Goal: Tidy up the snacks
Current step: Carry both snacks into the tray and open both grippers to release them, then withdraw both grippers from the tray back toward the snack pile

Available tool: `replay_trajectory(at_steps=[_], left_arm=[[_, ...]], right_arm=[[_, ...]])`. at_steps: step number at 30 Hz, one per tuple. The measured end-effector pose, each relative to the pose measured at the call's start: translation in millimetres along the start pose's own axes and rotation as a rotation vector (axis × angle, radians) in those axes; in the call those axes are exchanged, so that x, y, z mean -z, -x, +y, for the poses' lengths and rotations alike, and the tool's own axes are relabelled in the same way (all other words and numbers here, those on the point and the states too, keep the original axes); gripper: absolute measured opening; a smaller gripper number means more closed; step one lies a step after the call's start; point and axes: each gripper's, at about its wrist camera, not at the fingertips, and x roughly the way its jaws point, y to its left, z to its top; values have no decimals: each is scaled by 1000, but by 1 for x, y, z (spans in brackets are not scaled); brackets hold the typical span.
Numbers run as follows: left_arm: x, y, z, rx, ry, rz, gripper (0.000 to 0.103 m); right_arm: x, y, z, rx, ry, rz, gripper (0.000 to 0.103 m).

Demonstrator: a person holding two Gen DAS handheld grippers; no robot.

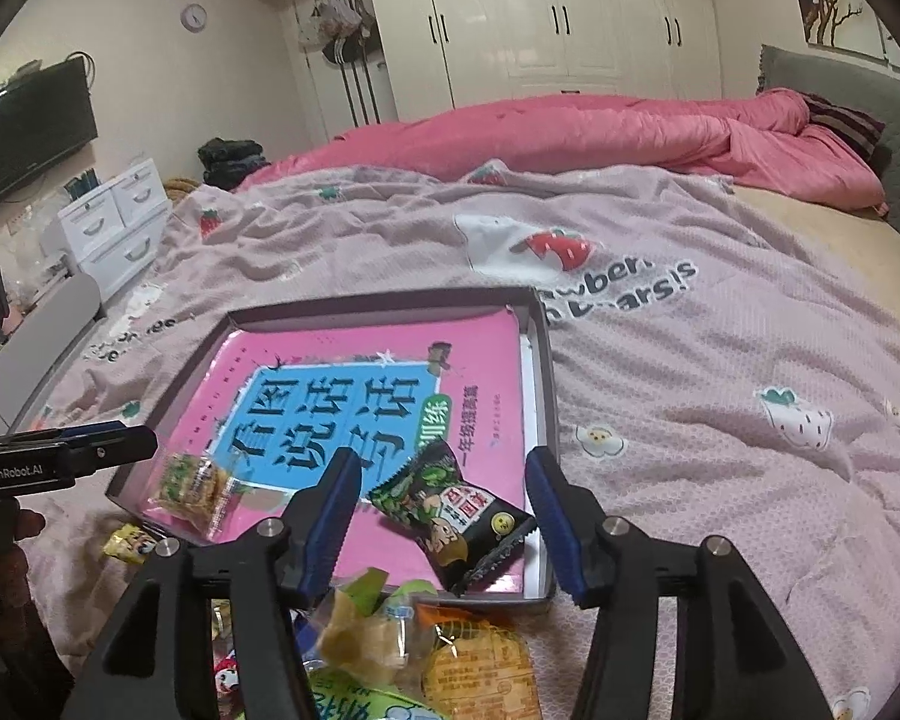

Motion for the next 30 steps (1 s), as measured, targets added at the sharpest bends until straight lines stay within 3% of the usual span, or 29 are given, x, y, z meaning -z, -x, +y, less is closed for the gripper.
replay_trajectory(at_steps=[6, 17, 30], left_arm=[[-1, 18, -4, 10, -12, -37, 76], [-1, 40, -12, 26, -41, -76, 78], [3, 63, -16, 29, -69, -98, 79]], right_arm=[[-1, 14, 0, -7, -3, -31, 61], [-5, 51, -2, -9, -19, -122, 68], [1, 68, 4, 3, -17, -137, 70]])
